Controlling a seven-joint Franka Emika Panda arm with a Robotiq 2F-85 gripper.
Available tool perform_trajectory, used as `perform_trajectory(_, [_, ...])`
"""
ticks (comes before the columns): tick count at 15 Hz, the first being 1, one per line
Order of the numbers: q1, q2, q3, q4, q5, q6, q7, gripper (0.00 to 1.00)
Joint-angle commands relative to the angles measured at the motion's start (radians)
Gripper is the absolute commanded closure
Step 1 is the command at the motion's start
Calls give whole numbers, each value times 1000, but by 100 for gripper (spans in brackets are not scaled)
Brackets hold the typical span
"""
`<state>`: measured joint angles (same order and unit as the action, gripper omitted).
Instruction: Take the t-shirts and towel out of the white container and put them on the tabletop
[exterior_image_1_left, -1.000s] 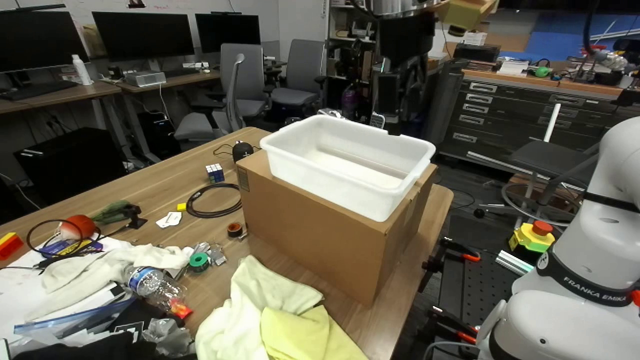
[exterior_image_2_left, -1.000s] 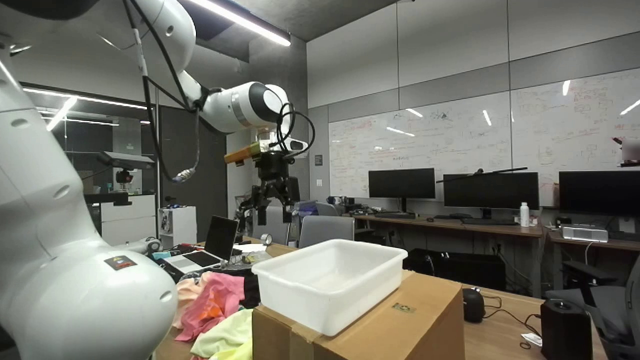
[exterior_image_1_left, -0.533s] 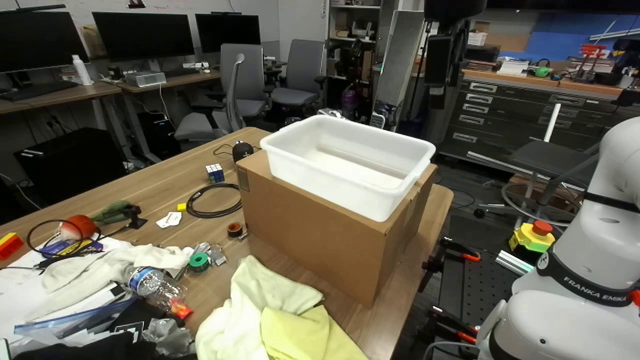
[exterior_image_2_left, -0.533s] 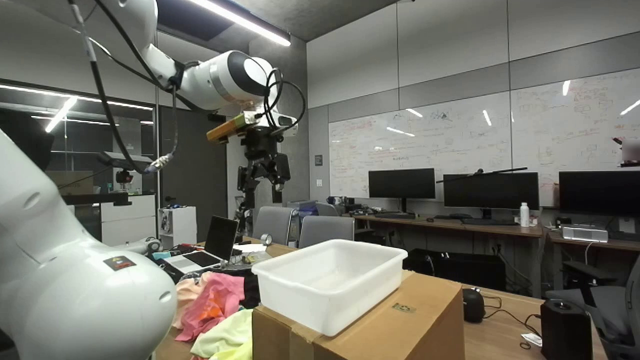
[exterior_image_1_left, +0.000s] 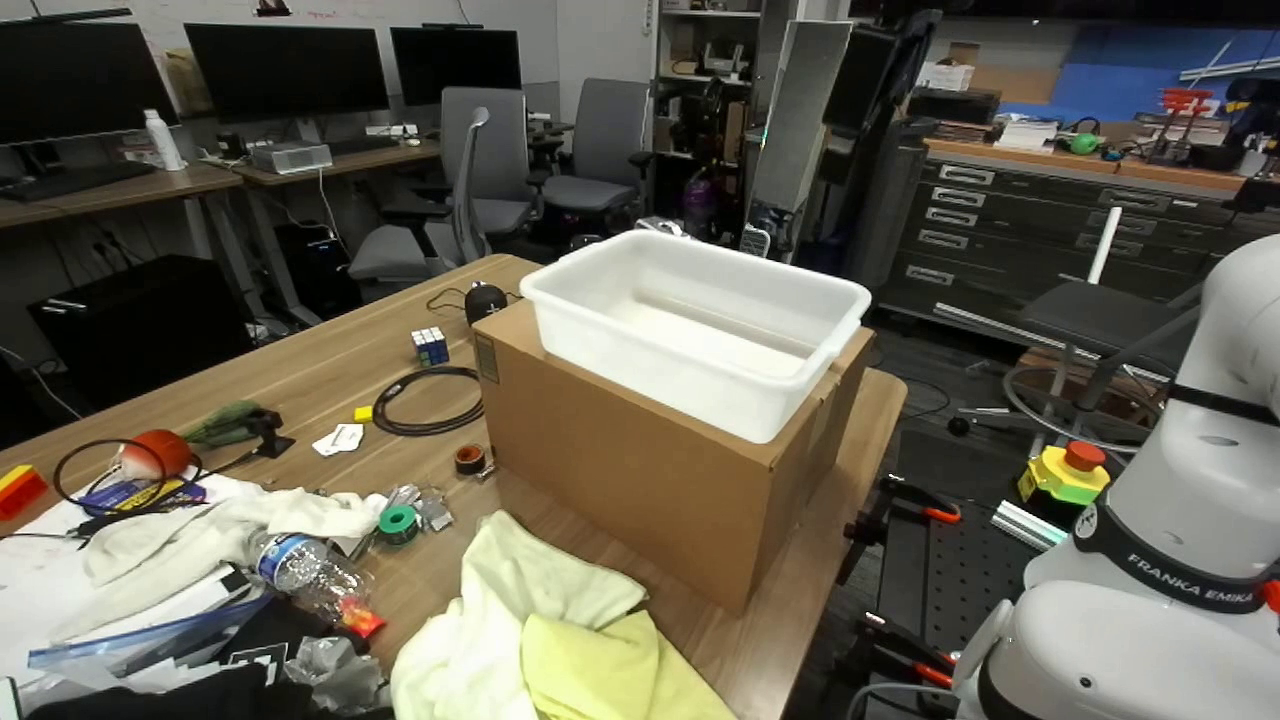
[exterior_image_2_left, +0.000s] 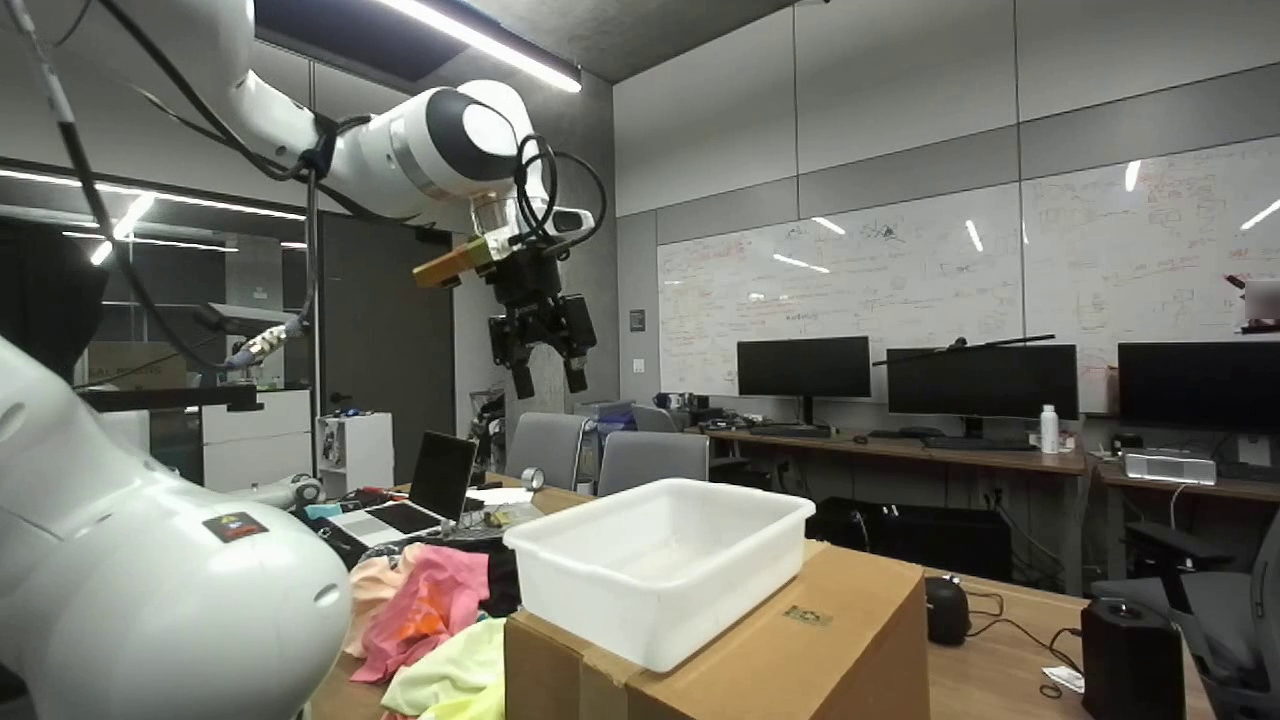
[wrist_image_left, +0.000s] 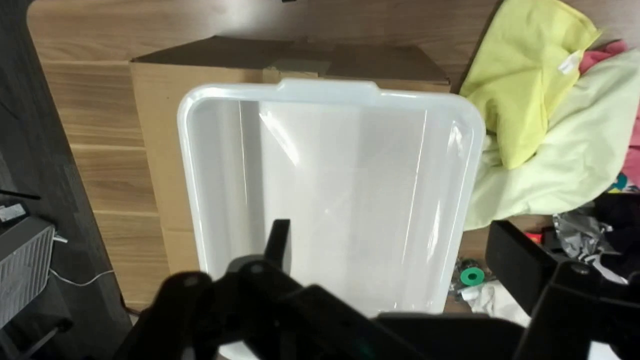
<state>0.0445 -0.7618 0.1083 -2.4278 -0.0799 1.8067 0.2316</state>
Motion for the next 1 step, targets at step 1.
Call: perform_trajectory(1, [-11,-1,10,0,7,-3,-6,0])
